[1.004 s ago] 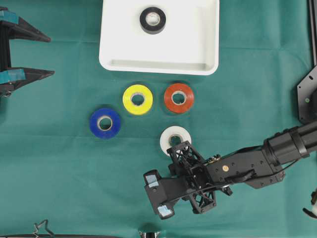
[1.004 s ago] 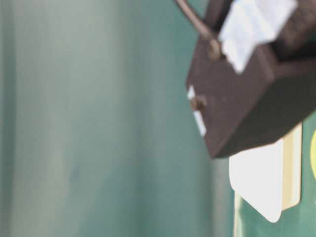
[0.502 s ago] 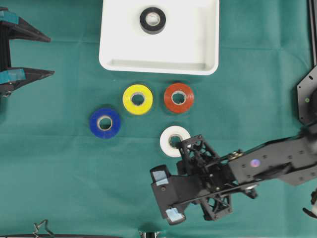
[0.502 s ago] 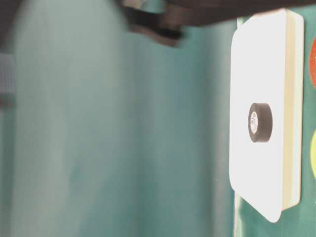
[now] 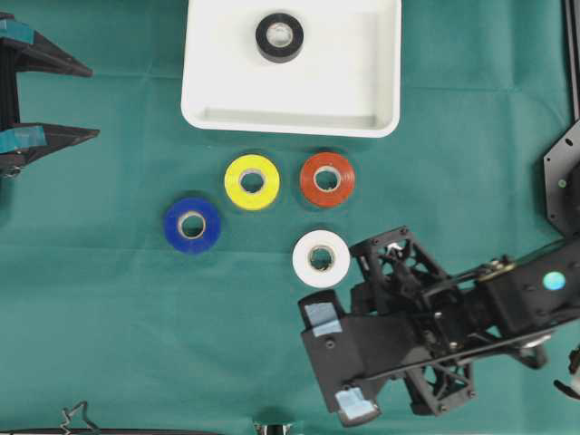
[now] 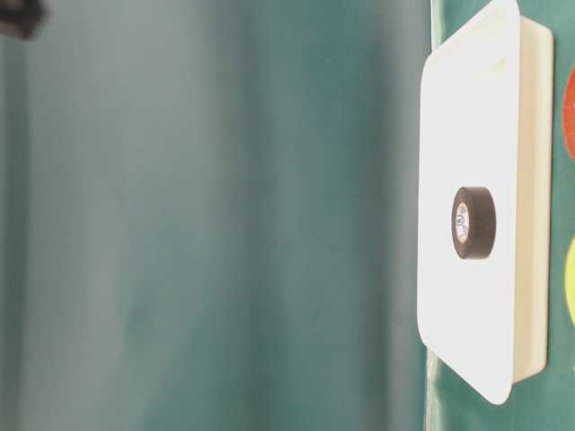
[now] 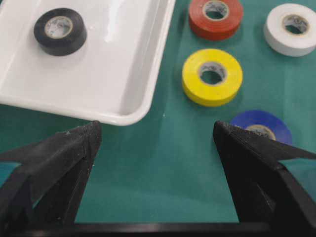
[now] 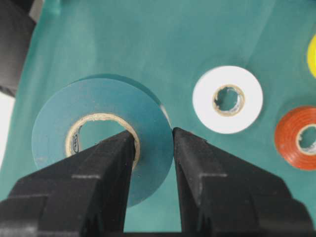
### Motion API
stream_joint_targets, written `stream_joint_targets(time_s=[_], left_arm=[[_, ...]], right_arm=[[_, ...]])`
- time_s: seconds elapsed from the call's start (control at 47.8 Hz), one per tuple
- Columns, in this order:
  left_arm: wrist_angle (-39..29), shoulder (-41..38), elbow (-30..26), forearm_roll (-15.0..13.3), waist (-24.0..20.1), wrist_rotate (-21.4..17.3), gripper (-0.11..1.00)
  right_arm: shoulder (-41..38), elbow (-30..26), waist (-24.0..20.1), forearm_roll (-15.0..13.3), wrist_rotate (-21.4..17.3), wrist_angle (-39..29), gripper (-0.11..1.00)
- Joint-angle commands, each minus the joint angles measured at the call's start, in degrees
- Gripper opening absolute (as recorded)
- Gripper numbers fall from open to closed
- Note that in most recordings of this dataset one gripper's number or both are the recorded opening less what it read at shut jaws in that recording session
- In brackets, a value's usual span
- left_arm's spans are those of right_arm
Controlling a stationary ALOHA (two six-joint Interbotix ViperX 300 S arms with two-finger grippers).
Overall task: Pick up the tape from a random location and place it into the white case.
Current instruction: 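Lift the teal roll with the right gripper and swing it toward the tray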
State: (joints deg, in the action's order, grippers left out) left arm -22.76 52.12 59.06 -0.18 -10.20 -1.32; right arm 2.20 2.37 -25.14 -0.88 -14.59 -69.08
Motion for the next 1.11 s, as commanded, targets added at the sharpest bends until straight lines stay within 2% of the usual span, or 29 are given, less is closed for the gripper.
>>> stream_joint_targets(time_s=[0.0, 1.087], left_arm=[[0.26, -0.18, -0.79, -0.09, 0.09, 0.09, 0.98], [0.18, 0.88, -0.70, -0.18, 0.35, 0.09, 0.98]], right_arm=[[2.11, -2.64, -0.26, 0.00, -0.18, -1.05, 0.25], [2.20, -1.93, -0.18, -0.53, -0.18, -0.70, 0.25]])
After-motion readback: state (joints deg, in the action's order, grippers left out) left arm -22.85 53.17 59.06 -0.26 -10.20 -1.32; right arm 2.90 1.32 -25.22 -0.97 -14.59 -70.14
